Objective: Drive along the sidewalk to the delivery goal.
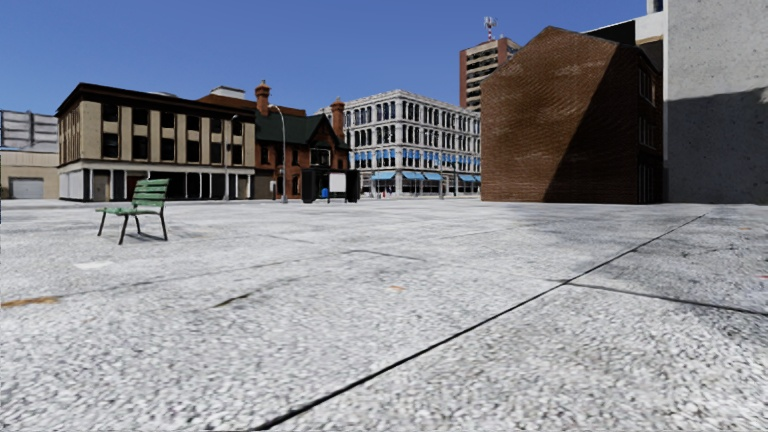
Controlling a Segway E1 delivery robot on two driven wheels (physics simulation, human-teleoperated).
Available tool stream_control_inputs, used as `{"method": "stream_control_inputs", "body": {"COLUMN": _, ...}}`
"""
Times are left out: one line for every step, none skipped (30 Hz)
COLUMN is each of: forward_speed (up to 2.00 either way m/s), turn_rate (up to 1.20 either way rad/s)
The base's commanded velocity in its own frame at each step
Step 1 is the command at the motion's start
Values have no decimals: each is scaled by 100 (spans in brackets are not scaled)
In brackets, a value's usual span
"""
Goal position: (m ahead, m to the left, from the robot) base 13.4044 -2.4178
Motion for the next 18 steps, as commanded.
{"method": "stream_control_inputs", "body": {"forward_speed": 144, "turn_rate": -120}}
{"method": "stream_control_inputs", "body": {"forward_speed": 144, "turn_rate": -120}}
{"method": "stream_control_inputs", "body": {"forward_speed": 144, "turn_rate": -120}}
{"method": "stream_control_inputs", "body": {"forward_speed": 144, "turn_rate": -120}}
{"method": "stream_control_inputs", "body": {"forward_speed": 144, "turn_rate": -120}}
{"method": "stream_control_inputs", "body": {"forward_speed": 144, "turn_rate": -120}}
{"method": "stream_control_inputs", "body": {"forward_speed": 144, "turn_rate": -120}}
{"method": "stream_control_inputs", "body": {"forward_speed": 144, "turn_rate": -120}}
{"method": "stream_control_inputs", "body": {"forward_speed": 144, "turn_rate": -106}}
{"method": "stream_control_inputs", "body": {"forward_speed": 144, "turn_rate": -81}}
{"method": "stream_control_inputs", "body": {"forward_speed": 144, "turn_rate": -66}}
{"method": "stream_control_inputs", "body": {"forward_speed": 144, "turn_rate": -60}}
{"method": "stream_control_inputs", "body": {"forward_speed": 144, "turn_rate": -59}}
{"method": "stream_control_inputs", "body": {"forward_speed": 144, "turn_rate": -59}}
{"method": "stream_control_inputs", "body": {"forward_speed": 144, "turn_rate": -59}}
{"method": "stream_control_inputs", "body": {"forward_speed": 144, "turn_rate": -59}}
{"method": "stream_control_inputs", "body": {"forward_speed": 144, "turn_rate": -59}}
{"method": "stream_control_inputs", "body": {"forward_speed": 144, "turn_rate": -59}}
